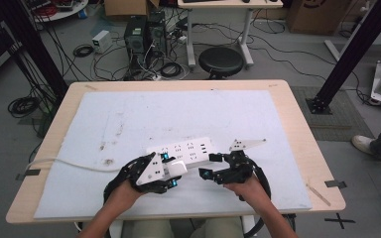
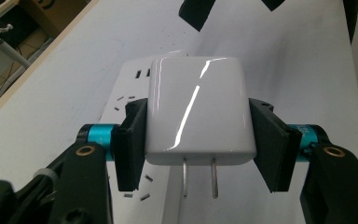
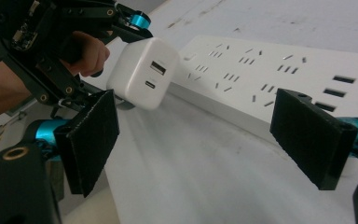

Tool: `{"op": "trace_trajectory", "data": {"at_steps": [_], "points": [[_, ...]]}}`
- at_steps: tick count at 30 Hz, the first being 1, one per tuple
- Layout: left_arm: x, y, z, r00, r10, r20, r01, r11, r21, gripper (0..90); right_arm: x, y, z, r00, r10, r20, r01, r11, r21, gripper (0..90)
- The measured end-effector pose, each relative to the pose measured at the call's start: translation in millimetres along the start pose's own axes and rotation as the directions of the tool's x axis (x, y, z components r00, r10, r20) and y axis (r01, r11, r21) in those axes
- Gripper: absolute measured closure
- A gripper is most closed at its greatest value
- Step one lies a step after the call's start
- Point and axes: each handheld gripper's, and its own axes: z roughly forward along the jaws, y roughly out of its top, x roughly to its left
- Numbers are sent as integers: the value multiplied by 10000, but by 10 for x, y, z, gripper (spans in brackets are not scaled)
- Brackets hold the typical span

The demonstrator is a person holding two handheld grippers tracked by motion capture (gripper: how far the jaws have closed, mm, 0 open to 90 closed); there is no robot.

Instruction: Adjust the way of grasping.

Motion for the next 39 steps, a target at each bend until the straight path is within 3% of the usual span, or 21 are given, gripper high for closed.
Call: {"op": "trace_trajectory", "data": {"at_steps": [7, 15, 24, 27, 29, 33, 34, 36, 39], "points": [[-58, 16, 76, 9993, 372, 43, -373, 9992, 138, 425, -26, 9, 72, 9968, 592, -542, -573, 9977, 361, 161], [-125, 37, 145, 9975, 691, 155, -693, 9975, 146, 425, -59, 8, 134, 9782, 1549, -1382, -1459, 9866, 729, 161], [-166, 70, 185, 9961, 867, 190, -866, 9962, -28, 424, -73, -2, 209, 9691, 1913, -1554, -1741, 9777, 1178, 170], [-179, 83, 189, 9953, 941, 208, -940, 9956, -65, 425, -87, -2, 233, 9633, 2088, -1689, -1886, 9737, 1281, 203], [-184, 91, 190, 9948, 996, 198, -994, 9950, -77, 425, -94, -1, 249, 9546, 2327, -1858, -2087, 9679, 1402, 228], [-195, 104, 193, 9943, 1036, 240, -1032, 9945, -169, 424, -111, -2, 270, 9478, 2480, -2003, -2196, 9634, 1536, 275], [-196, 106, 195, 9940, 1065, 250, -1061, 9942, -178, 425, -123, -4, 283, 9400, 2670, -2121, -2353, 9581, 1635, 280], [-197, 112, 200, 9933, 1112, 301, -1107, 9937, -172, 425, -136, -6, 298, 9325, 2785, -2300, -2422, 9545, 1737, 304], [-202, 119, 208, 9930, 1138, 331, -1132, 9934, -185, 425, -143, -9, 325, 9265, 2906, -2392, -2489, 9497, 1899, 353]]}}
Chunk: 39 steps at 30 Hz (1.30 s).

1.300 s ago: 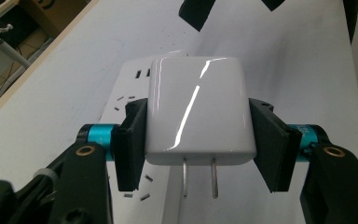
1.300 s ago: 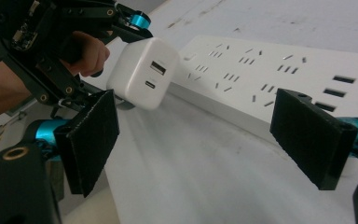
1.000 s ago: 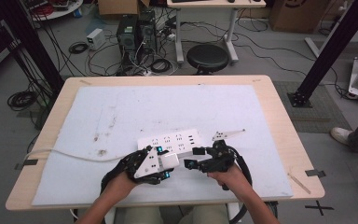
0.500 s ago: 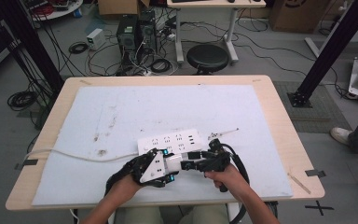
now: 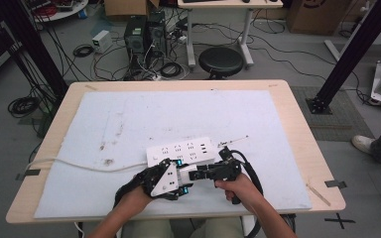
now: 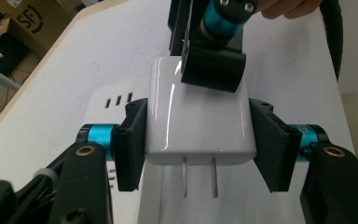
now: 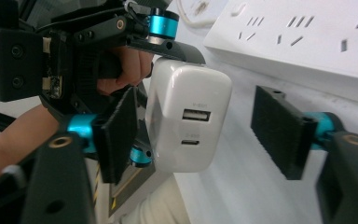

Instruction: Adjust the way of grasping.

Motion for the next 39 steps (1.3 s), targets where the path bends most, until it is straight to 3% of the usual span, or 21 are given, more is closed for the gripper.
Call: {"op": "trace_trajectory", "data": {"at_steps": [7, 9, 12, 13, 14, 16, 18, 21, 23, 25, 31, 33, 35, 37, 39], "points": [[8, 17, 19, 9999, 133, -12, -133, 9999, 20, 424, -12, 6, 19, 9992, 279, -297, -276, 9996, 115, 484], [9, 25, 29, 9998, 194, -33, -194, 9998, 72, 425, -19, 9, 30, 9980, 242, -576, -236, 9997, 108, 549], [18, 24, 43, 9997, 237, -85, -236, 9996, 167, 424, -33, 14, 11, 9957, 638, -666, -638, 9980, 16, 615], [27, 19, 52, 9999, 122, -12, -122, 9997, 196, 422, -24, 15, 1, 9954, 809, -514, -806, 9967, 70, 623], [45, 12, 63, 9998, -154, 120, 151, 9997, 205, 417, -21, 14, 5, 9964, 681, -508, -682, 9977, 2, 630], [86, -7, 66, 9952, -928, 297, 922, 9955, 201, 390, 2, 16, -5, 9988, 435, -220, -436, 9990, -41, 636], [125, -47, 54, 9838, -1764, 307, 1760, 9843, 158, 308, 6, 16, -47, 9997, 209, -111, -211, 9997, -144, 637], [166, -141, -3, 9680, -2495, 274, 2501, 9680, -186, 276, 14, 22, -154, 9999, -69, 74, 72, 9986, -517, 637], [201, -200, -37, 9521, -3045, 283, 3054, 9515, -358, 248, 19, 32, -226, 9994, -214, 289, 234, 9973, -692, 637], [228, -244, -67, 9317, -3629, 183, 3633, 9299, -574, 236, 31, 39, -291, 9985, -291, 463, 327, 9963, -795, 637], [310, -363, -194, 8981, -4395, -155, 4340, 8915, -1299, 235, 38, 41, -427, 9917, -631, 1120, 734, 9932, -904, 638], [345, -405, -240, 8888, -4574, -303, 4486, 8816, -1469, 235, 50, 37, -471, 9845, -975, 1458, 1106, 9902, -850, 638], [378, -450, -281, 8753, -4812, -479, 4677, 8677, -1684, 236, 80, 31, -518, 9730, -1251, 1939, 1418, 9870, -749, 638], [411, -493, -324, 8590, -5088, -572, 4906, 8498, -1928, 233, 111, 22, -567, 9565, -1603, 2436, 1785, 9824, -543, 638], [436, -527, -367, 8486, -5233, -777, 4989, 8404, -2118, 233, 140, 10, -617, 9389, -1955, 2833, 2122, 9768, -289, 637]]}}
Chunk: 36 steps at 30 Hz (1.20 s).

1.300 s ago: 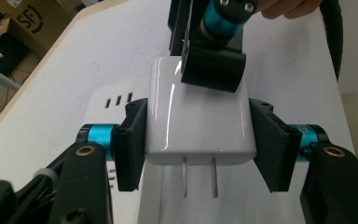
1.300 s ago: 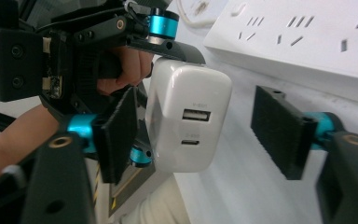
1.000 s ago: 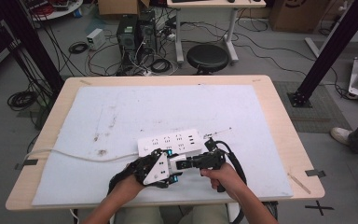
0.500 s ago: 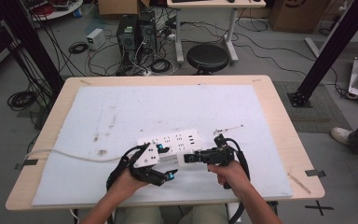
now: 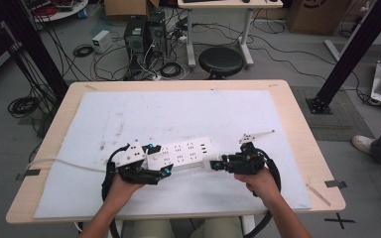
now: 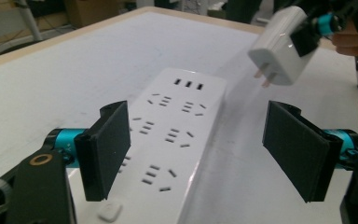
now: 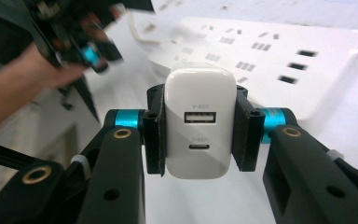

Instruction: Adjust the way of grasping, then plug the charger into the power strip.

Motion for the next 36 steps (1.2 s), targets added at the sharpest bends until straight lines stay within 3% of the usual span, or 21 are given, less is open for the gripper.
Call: {"op": "trace_trajectory", "data": {"at_steps": [5, 14, 25, 36], "points": [[70, 1, -102, 9987, -274, -421, 262, 9992, -287, 233, 28, 5, -130, 9936, -674, 911, 642, 9972, 378, 637], [198, -29, -307, 9932, -488, -1055, 446, 9981, -420, 233, 15, 31, -362, 9776, -1257, 1690, 1141, 9905, 764, 637], [260, -29, -438, 9881, -553, -1439, 487, 9976, -491, 233, -12, 46, -417, 9761, -1263, 1768, 1125, 9899, 864, 637], [262, -65, -525, 9867, -456, -1562, 383, 9980, -497, 233, 80, 254, -438, 9673, -1803, 1783, 1610, 9800, 1170, 637]]}}
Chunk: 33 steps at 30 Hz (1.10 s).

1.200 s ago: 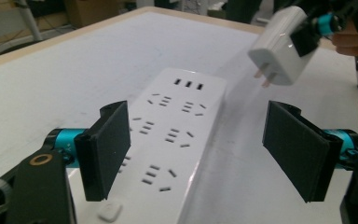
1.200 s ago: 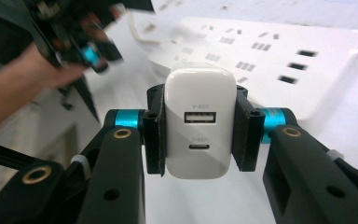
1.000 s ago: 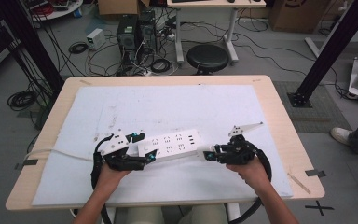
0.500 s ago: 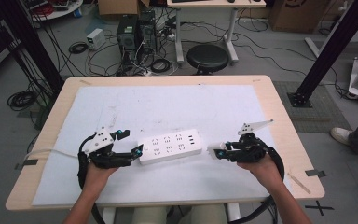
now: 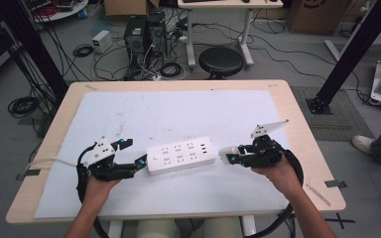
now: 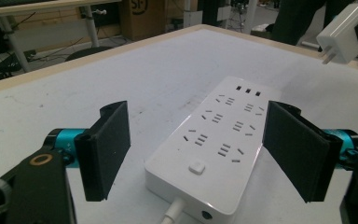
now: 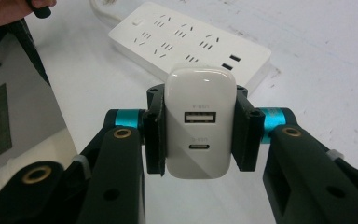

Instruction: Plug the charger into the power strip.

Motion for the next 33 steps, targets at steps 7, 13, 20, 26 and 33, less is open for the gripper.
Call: {"op": "trace_trajectory", "data": {"at_steps": [7, 13, 20, 26, 33], "points": [[25, -69, -44, 9999, -16, -134, 17, 10000, 77, 233, -12, 173, 65, 9987, -497, -101, 500, 9980, 377, 637], [61, -91, -119, 9995, 27, -324, -24, 9999, 118, 233, -8, 331, 141, 9917, -1258, -285, 1274, 9896, 671, 638], [97, -101, -155, 9989, 74, -473, -67, 9999, 151, 233, 20, 562, 229, 9751, -2203, -241, 2216, 9681, 1166, 637], [135, -112, -173, 9984, 91, -551, -83, 9999, 143, 233, 40, 791, 309, 9606, -2765, -285, 2774, 9473, 1603, 637], [177, -143, -196, 9982, 67, -601, -57, 9999, 163, 233, 46, 1019, 444, 9474, -3165, -462, 3192, 9259, 2022, 637]]}}
